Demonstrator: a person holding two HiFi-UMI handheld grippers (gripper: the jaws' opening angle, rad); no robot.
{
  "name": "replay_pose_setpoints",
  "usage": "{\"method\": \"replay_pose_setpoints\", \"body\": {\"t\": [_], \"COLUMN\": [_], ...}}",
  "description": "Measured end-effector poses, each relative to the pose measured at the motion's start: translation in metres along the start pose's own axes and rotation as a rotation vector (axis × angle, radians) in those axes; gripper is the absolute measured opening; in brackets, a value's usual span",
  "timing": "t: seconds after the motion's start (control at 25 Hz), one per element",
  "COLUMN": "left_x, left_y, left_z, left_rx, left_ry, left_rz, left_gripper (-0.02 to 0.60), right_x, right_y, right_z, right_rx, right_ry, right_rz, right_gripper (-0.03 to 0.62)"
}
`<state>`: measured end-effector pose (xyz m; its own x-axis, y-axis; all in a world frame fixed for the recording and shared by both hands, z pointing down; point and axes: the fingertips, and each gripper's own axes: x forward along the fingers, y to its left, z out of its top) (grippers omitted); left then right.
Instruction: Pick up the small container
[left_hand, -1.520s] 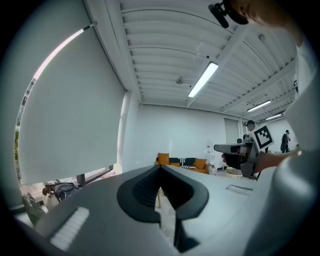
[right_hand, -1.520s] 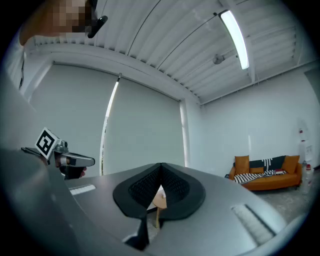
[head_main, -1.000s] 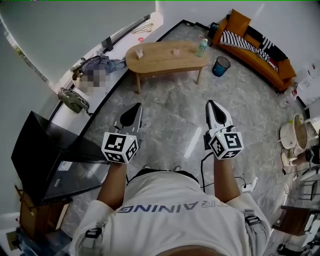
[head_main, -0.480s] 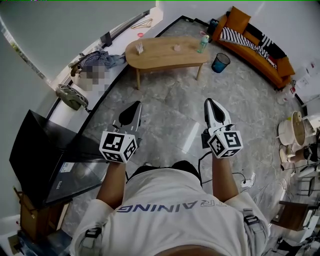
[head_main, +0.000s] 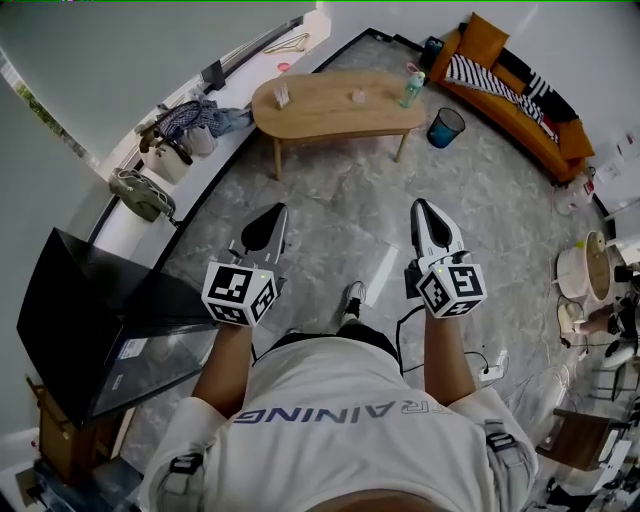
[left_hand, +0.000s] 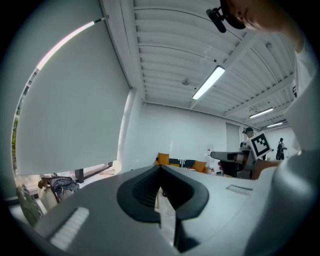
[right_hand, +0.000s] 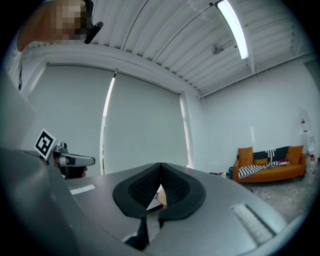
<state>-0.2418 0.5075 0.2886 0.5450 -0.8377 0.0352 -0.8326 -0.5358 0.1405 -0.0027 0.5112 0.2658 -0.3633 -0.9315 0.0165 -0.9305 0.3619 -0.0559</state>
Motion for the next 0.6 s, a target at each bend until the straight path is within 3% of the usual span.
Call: {"method": "replay_pose_setpoints", "body": {"t": [0.24,0.6], "left_x": [0.060,0.185], "left_y": [0.003,-0.021], "left_z": [0.004,0.018], "left_rx": [0.023,0.043], "left_ry": [0.016,0.024], "left_rz": [0.022,0.044], "left_gripper": [0.001,0.002], "right_x": [0.043,0.107], "right_y": [-0.049,-0.164], "right_z": [0.001,0.008], "right_rx": [0.020,0.050], "right_ry": [-0.008,-0.002], "right_rz": [0.026,0.051], "right_gripper": [0.014,0.014]}}
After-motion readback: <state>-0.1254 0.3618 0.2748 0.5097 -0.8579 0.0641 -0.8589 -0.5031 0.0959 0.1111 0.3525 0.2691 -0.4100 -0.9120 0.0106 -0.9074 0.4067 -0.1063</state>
